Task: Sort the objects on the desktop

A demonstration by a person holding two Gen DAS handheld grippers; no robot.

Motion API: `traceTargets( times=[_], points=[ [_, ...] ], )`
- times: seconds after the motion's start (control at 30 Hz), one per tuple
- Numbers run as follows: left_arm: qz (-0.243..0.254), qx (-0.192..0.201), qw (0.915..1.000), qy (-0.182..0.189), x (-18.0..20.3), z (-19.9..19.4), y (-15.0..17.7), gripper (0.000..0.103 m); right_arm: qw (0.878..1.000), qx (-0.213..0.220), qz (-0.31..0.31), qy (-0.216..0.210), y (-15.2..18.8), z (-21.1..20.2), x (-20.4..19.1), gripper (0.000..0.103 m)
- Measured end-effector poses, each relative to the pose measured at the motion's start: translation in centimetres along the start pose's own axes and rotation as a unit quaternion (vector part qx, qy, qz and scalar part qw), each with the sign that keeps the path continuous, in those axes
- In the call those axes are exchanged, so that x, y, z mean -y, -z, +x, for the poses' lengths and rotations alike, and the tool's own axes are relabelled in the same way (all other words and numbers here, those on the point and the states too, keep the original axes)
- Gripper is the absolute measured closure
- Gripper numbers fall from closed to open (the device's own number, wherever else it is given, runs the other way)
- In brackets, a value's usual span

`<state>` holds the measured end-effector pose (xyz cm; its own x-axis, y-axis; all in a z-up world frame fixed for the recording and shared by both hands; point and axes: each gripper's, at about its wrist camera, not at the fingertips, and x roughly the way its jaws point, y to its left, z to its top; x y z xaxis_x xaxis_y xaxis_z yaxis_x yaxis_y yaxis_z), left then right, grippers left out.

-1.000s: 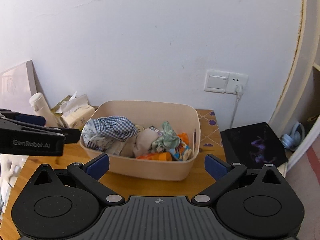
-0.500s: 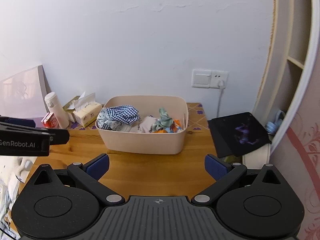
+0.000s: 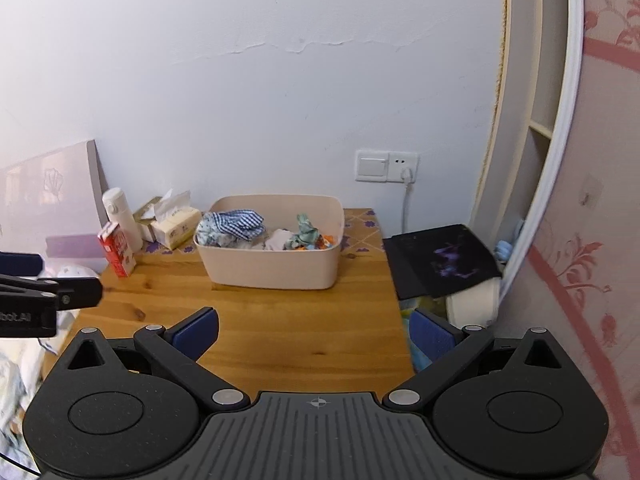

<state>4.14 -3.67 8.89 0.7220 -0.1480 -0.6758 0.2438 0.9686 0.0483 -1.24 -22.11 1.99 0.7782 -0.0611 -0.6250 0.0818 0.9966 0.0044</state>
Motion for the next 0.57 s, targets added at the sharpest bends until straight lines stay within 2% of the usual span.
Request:
traceTargets(
  times=[0.3, 0.57],
  points=[
    [-0.001, -0.002, 1.0000, -0.004, -0.2, -3.7, 1.6, 0.018, 1.000, -0.009, -0.021, -0.007, 1.8, -3.7, 0.2, 0.000],
    [-0.038, -0.004, 0.9992, -0.007, -1.1, -5.1, 1.5, 0.018, 1.000, -0.021, -0.006, -0.009, 2.7, -4.4, 1.7, 0.000]
  ],
)
